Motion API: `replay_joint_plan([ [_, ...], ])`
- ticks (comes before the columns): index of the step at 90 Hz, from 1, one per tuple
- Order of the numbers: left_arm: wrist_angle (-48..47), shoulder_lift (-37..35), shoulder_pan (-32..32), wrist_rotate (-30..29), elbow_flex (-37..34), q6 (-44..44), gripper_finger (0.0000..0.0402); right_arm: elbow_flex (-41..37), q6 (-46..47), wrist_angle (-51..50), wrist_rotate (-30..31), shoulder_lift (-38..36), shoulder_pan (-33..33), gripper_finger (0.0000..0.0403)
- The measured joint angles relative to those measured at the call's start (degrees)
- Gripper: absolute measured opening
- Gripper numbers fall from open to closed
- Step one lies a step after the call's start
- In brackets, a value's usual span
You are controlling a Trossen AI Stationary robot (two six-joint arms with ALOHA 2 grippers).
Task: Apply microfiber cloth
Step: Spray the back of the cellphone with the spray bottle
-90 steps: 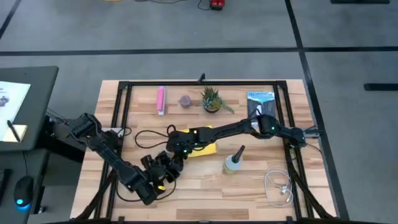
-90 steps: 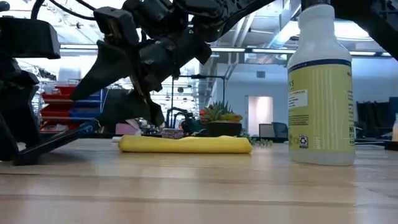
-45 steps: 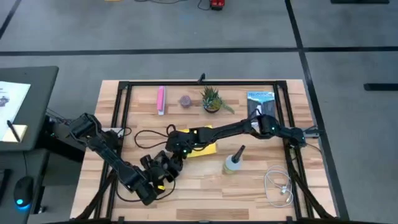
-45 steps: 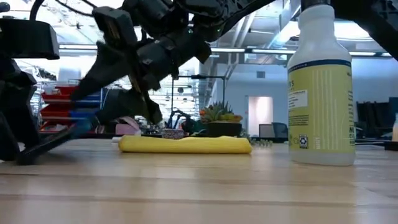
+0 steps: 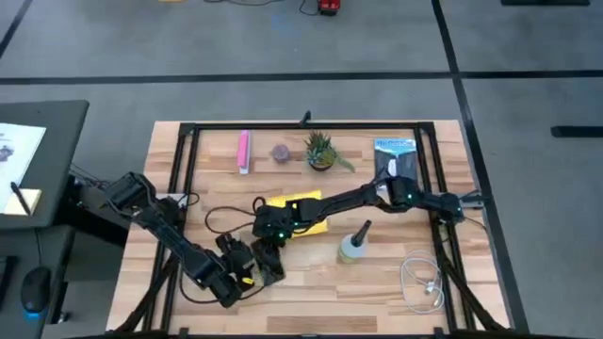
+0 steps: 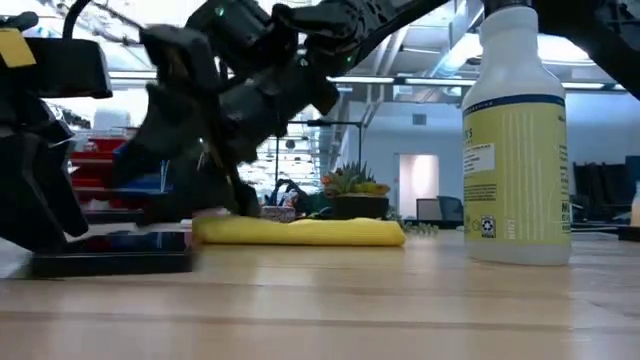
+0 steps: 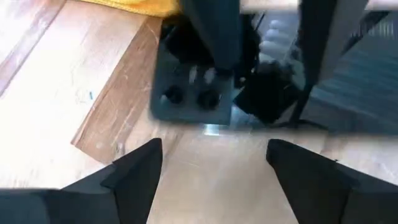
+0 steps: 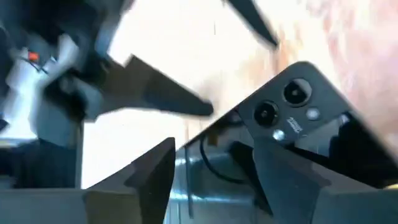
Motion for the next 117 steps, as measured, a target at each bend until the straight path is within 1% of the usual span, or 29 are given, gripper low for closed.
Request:
replay_joint_plan([
  [7,0.49,-0.01,0.14,0.04,0.0,0.03,0.0278,0.14,-1.39,0.42,-0.77,-0.37,0.08,0.0237],
  [15,0.71,-0.01,0.14,0.05,0.0,0.04,0.0278,0.14,-3.25,-1.86,-1.12,-1.13,-0.18,0.0248],
  [26,0.97,-0.03,0.14,0.11,0.0,-0.44,0.0278,0.06,-5.92,-7.97,-0.52,-3.92,-0.62,0.025],
  [32,1.56,-0.01,-0.03,0.44,0.0,-0.52,0.0278,0.14,-7.1,-12.65,1.45,-5.84,-0.46,0.025],
  [37,2.72,-0.03,-0.08,1.58,0.0,-0.45,0.0278,0.24,-7.75,-16.48,3.03,-6.52,-0.2,0.0249],
  [47,7.08,-0.1,-0.1,6.06,0.02,0.26,0.0278,0.01,-7.73,-21.97,3.44,-5.59,0.28,0.0249],
  [53,10.08,-0.12,-0.12,7.8,0.02,1.4,0.0278,-0.55,-7.23,-21.5,3.26,-4.26,0.72,0.0249],
  [62,12.75,-0.02,-0.05,7.73,0.13,2.59,0.0278,-0.69,-5.83,-20.81,2.96,-2.82,0.91,0.0249],
  [75,13.02,2.34,1.75,6.51,0.41,3.2,0.0278,-0.69,-2.92,-16.95,1.28,-1.6,0.8,0.0249],
  [86,12.77,4.66,2.62,6.21,0.49,3.3,0.0278,-0.82,-0.85,-13.88,1.46,-1.42,0.87,0.0249],
  [117,12.02,4.75,2.91,6.12,0.35,2.23,0.0278,-1.0,-1.04,-12.78,1.36,-2.41,1.2,0.0249],
])
